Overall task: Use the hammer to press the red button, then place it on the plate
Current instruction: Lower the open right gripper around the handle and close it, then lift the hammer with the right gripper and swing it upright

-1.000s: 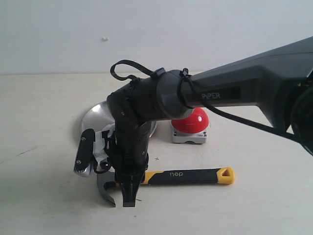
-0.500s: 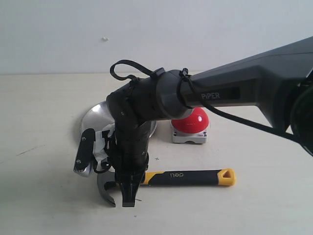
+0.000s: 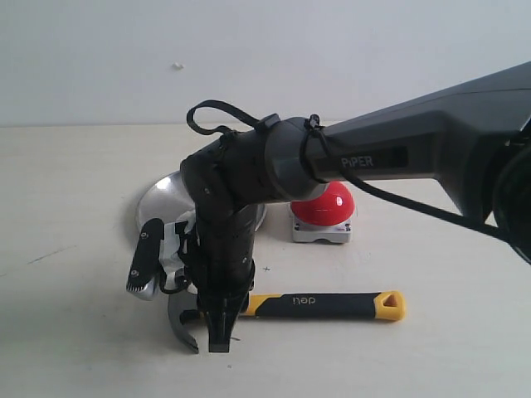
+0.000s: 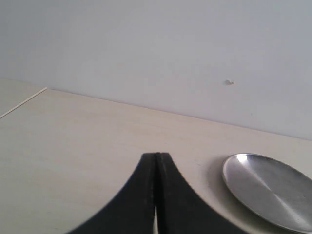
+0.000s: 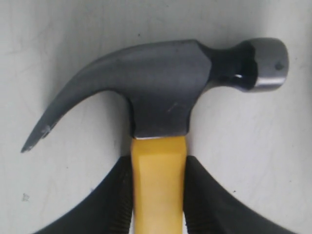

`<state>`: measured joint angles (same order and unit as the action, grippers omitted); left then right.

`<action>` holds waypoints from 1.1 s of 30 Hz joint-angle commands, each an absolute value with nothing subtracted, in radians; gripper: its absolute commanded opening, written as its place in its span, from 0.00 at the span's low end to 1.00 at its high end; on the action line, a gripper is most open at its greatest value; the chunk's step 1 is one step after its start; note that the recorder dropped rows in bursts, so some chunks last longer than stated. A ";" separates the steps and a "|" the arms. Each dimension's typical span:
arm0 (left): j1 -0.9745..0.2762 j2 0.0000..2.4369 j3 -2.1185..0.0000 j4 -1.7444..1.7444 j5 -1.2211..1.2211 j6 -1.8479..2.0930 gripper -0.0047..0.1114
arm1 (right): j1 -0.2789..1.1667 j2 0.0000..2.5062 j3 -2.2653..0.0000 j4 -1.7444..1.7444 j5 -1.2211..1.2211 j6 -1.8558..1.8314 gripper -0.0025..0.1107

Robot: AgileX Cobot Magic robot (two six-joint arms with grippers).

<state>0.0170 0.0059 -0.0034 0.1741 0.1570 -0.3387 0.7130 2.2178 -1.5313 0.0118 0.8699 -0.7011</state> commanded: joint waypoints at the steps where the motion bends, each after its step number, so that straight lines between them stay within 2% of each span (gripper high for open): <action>1: 0.019 0.000 0.000 0.170 0.155 -0.348 0.04 | 0.713 2.218 -1.523 0.030 0.914 -0.686 0.02; 22: 0.019 0.000 0.000 0.170 0.155 -0.348 0.04 | 0.713 2.118 -1.523 0.168 0.902 -0.668 0.02; 33: 0.019 0.000 0.000 0.170 0.155 -0.348 0.04 | 0.713 1.972 -1.523 0.239 0.843 -0.449 0.02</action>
